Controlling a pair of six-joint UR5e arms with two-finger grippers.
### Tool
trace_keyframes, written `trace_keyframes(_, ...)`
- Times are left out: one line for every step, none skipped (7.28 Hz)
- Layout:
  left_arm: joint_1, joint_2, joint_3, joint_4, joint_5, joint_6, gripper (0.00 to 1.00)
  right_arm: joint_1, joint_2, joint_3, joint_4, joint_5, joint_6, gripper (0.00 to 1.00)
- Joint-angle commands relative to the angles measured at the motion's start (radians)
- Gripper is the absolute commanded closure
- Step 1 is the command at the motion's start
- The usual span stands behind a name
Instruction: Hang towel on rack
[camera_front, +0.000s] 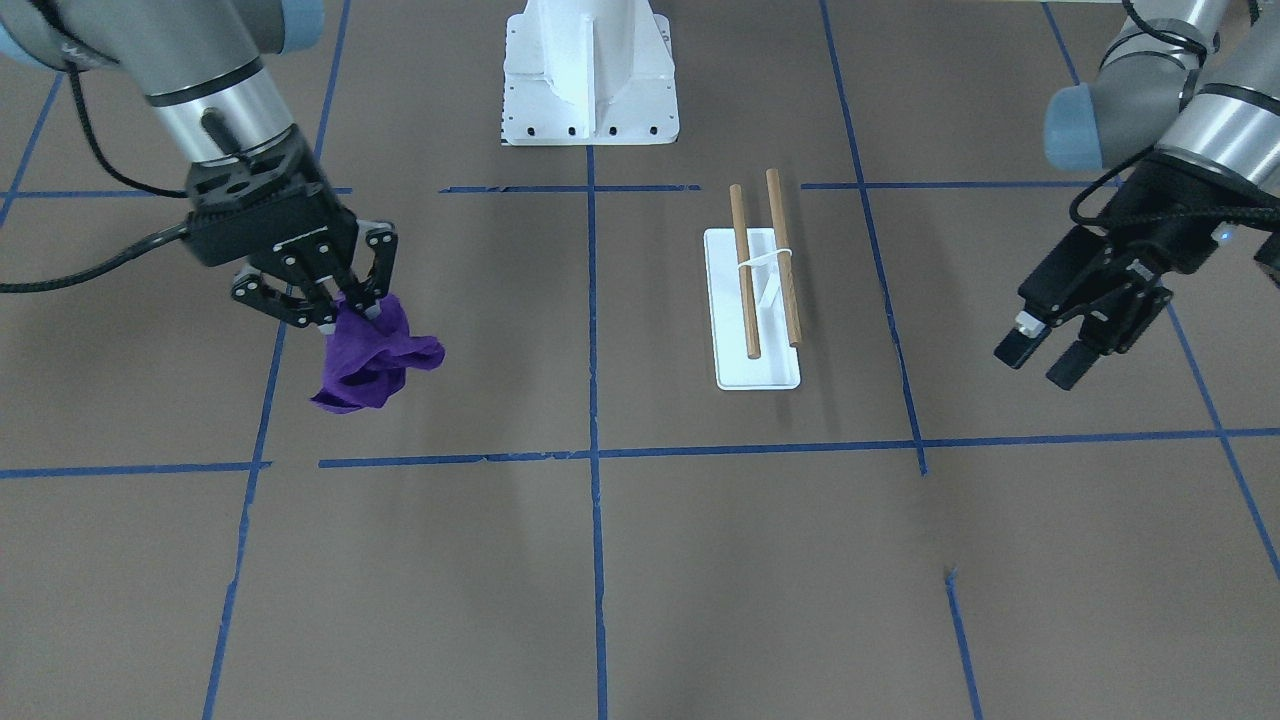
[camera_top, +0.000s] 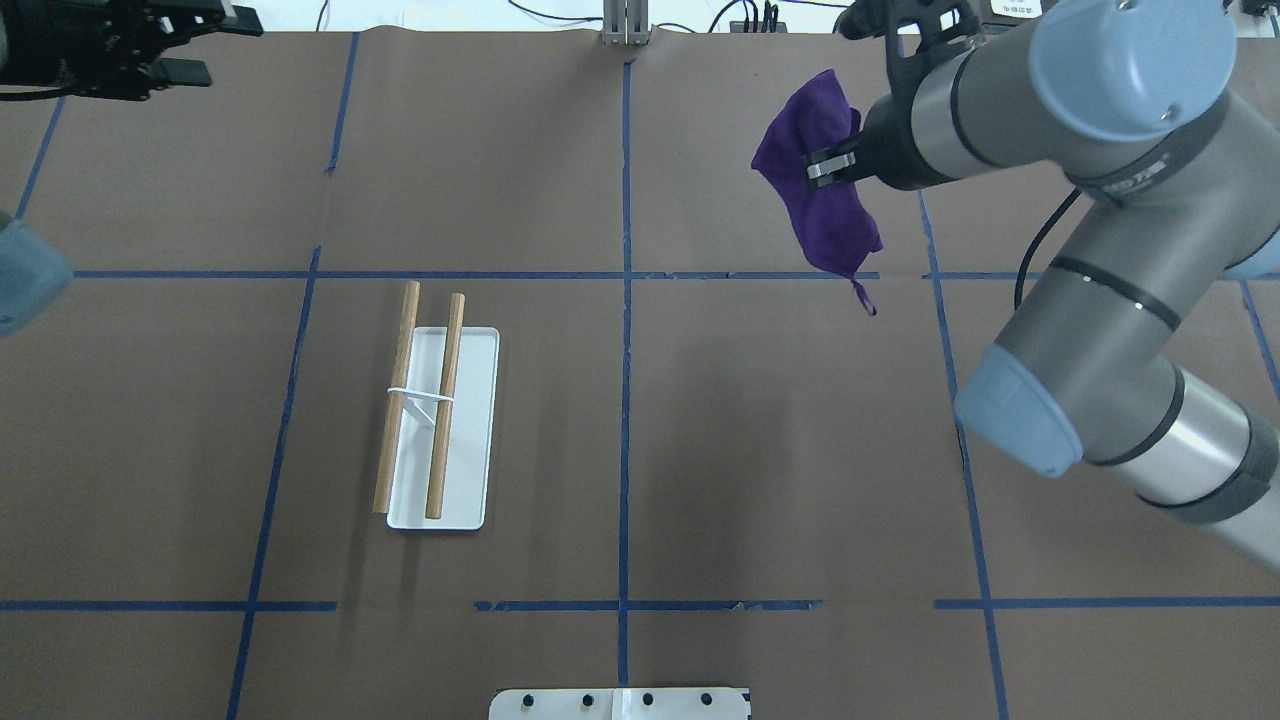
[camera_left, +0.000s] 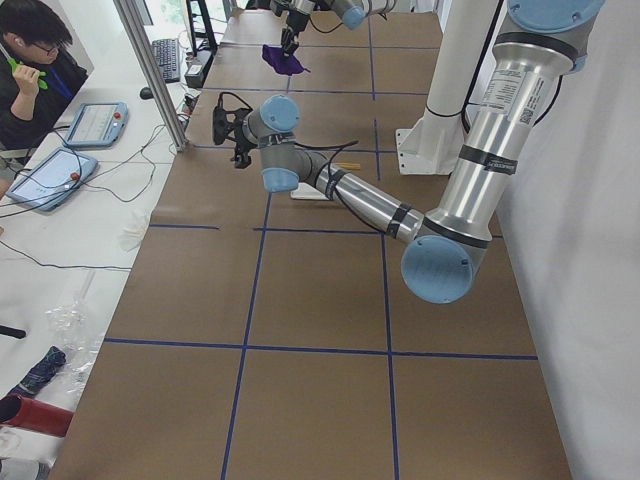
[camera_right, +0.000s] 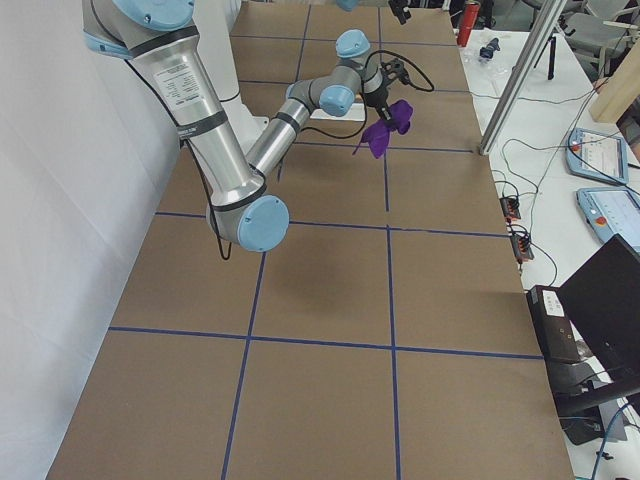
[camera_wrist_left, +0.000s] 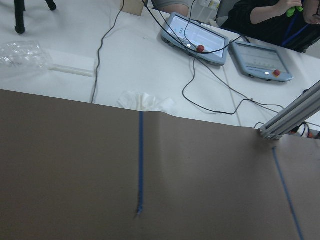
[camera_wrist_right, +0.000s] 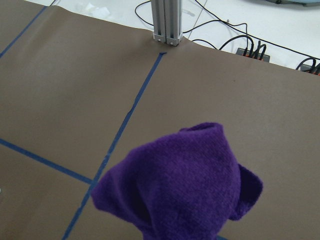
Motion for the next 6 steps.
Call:
trace_keyframes(0.102, -0.098, -0.01, -0.001, 0.047, -0.131, 0.04, -0.146, 0.042, 0.03, -0.014, -0.122, 0.004, 1.0)
trace_keyframes(0.125, -0.115, -0.01, -0.002, 0.035, -0.118, 0.06, -0.174, 0.057, 0.03, -0.022, -0.133, 0.005, 1.0)
trace_keyframes(0.16, -0.137, -0.01, -0.002, 0.035, -0.075, 0.06, -0.194, 0.083, 0.03, -0.043, -0.139, 0.004, 1.0)
trace_keyframes(0.206, -0.158, -0.012, -0.004, 0.035, -0.052, 0.06, -0.211, 0.112, 0.027, -0.066, -0.143, 0.004, 1.0)
trace_keyframes(0.258, -0.204, -0.008, -0.004, 0.035, -0.052, 0.07, -0.214, 0.128, 0.024, -0.076, -0.14, 0.004, 1.0)
trace_keyframes(0.296, -0.227, -0.007, -0.006, 0.035, -0.046, 0.1, -0.213, 0.131, 0.026, -0.077, -0.136, 0.002, 1.0)
